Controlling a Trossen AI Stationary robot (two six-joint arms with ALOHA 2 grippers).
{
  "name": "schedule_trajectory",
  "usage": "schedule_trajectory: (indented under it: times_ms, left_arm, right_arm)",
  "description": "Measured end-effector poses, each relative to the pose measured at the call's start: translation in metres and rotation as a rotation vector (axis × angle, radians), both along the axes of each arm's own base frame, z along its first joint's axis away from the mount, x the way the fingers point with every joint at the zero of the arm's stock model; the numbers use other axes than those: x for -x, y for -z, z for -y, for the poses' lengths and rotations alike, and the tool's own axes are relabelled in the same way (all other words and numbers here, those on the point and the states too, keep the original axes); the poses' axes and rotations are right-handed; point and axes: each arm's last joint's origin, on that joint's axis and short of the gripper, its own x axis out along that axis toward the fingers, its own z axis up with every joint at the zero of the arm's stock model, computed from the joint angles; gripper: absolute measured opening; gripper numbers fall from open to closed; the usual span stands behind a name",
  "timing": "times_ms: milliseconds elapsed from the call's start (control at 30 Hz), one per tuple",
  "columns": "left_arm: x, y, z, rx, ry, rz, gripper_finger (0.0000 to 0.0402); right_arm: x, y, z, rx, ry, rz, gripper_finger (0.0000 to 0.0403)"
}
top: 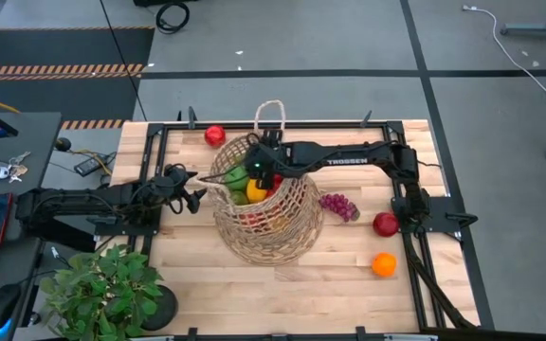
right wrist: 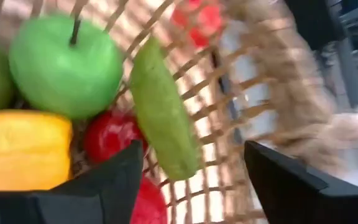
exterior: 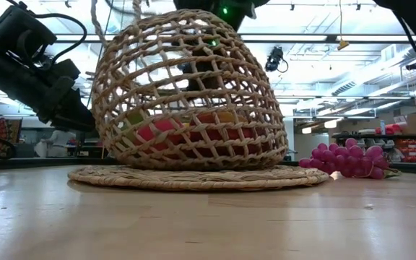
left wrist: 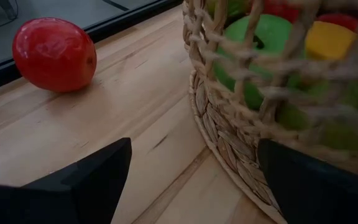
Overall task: Build produce basket
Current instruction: Put the orange into the basket
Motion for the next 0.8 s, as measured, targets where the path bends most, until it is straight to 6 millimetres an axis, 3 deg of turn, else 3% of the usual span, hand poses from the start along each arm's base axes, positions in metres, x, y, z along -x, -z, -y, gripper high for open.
schedule_trajectory:
  times_ms: [167,467,600,800]
  left_arm:
    - [0.0,0.0,0.0,0.0,0.0,0.0,0.0357]
    - [0.0,0.0,0.0,0.0,0.0,0.0,0.0357]
    - [0.0,0.0,0.0,0.0,0.0,-0.001,0.0357]
    - [0.0,0.0,0.0,0.0,0.0,0.0,0.0357]
  right_arm:
    - [-0.006,-0.032,-0.009,0.006,-0.005,0.11,0.0311]
    - [-0.006,-0.093,-0.027,0.121,0.041,0.263,0.0304]
    - [0.008,-0.116,-0.041,0.092,0.008,0.281,0.0302]
    - [0.048,-0.126,-0.057,-0.005,0.084,0.168,0.0301]
